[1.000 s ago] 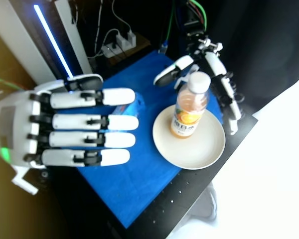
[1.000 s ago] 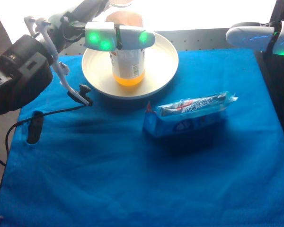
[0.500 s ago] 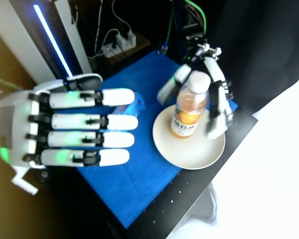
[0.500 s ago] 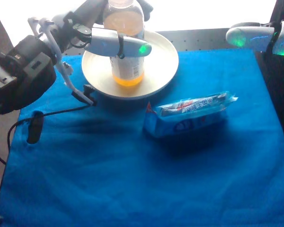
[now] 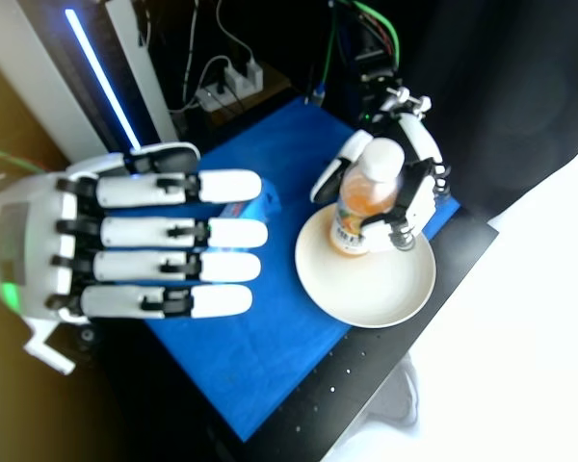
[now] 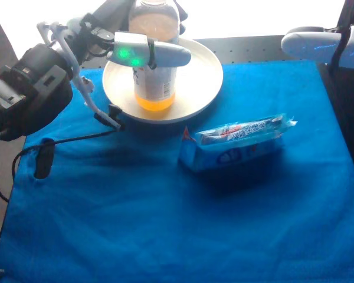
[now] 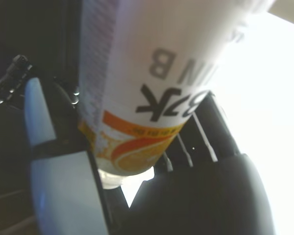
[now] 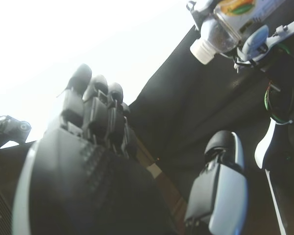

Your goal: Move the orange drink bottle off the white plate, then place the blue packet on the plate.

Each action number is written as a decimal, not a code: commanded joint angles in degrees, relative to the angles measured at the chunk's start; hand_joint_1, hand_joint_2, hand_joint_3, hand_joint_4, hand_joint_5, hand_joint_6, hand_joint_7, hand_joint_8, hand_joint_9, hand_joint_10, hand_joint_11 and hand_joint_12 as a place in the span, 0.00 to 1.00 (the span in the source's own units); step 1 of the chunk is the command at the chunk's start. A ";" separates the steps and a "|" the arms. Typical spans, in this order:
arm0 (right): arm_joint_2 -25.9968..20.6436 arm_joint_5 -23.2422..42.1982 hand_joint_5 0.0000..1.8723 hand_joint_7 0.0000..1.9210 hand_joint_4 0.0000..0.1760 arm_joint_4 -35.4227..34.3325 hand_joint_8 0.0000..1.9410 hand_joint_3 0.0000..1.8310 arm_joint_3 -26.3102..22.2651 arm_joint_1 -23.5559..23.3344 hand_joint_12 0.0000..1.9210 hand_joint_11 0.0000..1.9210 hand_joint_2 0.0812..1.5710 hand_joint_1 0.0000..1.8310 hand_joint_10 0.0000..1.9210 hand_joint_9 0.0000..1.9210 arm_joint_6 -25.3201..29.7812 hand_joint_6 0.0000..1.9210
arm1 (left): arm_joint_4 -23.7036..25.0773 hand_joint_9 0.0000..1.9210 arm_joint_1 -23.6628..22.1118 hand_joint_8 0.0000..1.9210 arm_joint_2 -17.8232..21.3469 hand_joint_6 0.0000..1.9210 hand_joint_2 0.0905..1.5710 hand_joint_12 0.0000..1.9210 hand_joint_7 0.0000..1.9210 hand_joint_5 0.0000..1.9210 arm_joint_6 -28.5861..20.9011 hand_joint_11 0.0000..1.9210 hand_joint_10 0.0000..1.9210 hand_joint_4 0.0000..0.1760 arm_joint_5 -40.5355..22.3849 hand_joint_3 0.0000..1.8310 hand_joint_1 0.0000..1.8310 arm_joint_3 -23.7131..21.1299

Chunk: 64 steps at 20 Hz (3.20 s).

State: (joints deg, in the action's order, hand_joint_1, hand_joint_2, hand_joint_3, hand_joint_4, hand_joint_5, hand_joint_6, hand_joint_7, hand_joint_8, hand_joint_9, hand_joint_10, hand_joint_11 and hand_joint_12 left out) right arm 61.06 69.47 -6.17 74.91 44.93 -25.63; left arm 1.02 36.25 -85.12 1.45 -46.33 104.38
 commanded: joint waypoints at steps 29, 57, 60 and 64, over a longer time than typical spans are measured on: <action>1.17 6.70 0.10 0.19 0.15 -1.52 0.00 0.00 0.80 -1.00 0.43 0.00 0.48 0.33 0.00 0.17 0.44 0.00 | 5.07 0.52 3.44 0.49 14.52 0.54 0.69 0.50 0.50 0.46 -4.04 0.50 0.57 0.00 -28.26 0.00 0.75 -19.56; 2.40 6.61 0.09 0.20 0.00 -2.17 0.00 0.00 1.03 -0.63 0.46 0.00 0.48 0.36 0.00 0.17 1.08 0.00 | 2.37 0.52 13.01 0.47 13.99 0.57 0.68 0.54 0.51 0.48 -4.12 0.45 0.55 0.00 -28.63 0.00 0.75 -23.09; 2.46 6.61 0.09 0.20 0.00 -2.18 0.00 0.00 1.03 -0.63 0.45 0.00 0.49 0.35 0.00 0.18 1.09 0.00 | 2.38 0.51 13.67 0.49 14.33 0.59 0.69 0.57 0.50 0.45 -4.12 0.45 0.58 0.00 -28.83 0.00 0.75 -23.59; 2.45 6.60 0.09 0.19 0.09 -2.17 0.00 0.00 1.03 -0.46 0.46 0.00 0.49 0.34 0.00 0.17 1.40 0.00 | 1.66 0.43 14.92 0.53 14.75 0.63 0.71 0.60 0.48 0.46 -4.42 0.31 0.38 0.00 -29.68 0.00 0.68 -24.10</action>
State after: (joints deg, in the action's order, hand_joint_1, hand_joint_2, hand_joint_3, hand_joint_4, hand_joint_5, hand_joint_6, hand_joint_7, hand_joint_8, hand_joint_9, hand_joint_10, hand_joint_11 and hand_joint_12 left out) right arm 63.44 69.49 -7.60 75.75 44.95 -24.84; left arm 4.91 51.68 -70.85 -1.76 -67.64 80.55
